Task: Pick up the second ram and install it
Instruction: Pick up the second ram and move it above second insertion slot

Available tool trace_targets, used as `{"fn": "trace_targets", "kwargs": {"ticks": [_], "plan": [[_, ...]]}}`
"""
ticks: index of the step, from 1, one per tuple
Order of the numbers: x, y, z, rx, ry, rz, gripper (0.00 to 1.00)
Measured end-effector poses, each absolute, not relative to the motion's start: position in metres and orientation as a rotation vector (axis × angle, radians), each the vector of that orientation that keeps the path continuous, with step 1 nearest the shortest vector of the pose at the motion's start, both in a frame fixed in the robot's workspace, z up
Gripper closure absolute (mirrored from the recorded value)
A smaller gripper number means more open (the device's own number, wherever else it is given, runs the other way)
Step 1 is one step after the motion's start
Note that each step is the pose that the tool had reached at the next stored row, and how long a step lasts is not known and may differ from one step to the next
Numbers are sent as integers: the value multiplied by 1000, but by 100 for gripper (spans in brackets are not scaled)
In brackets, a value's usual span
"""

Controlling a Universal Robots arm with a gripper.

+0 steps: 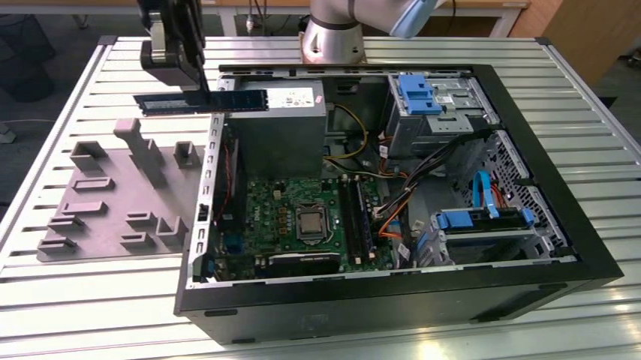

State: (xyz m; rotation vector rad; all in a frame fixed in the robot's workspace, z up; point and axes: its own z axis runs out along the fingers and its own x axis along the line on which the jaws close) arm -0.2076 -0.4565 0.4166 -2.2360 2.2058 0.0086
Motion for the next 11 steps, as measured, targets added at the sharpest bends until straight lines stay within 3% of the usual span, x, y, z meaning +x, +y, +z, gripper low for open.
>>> {"fn": "trace_targets", "kwargs": {"ticks": [11], "plan": [[-182, -456, 417, -2236, 2206, 9, 86]]}}
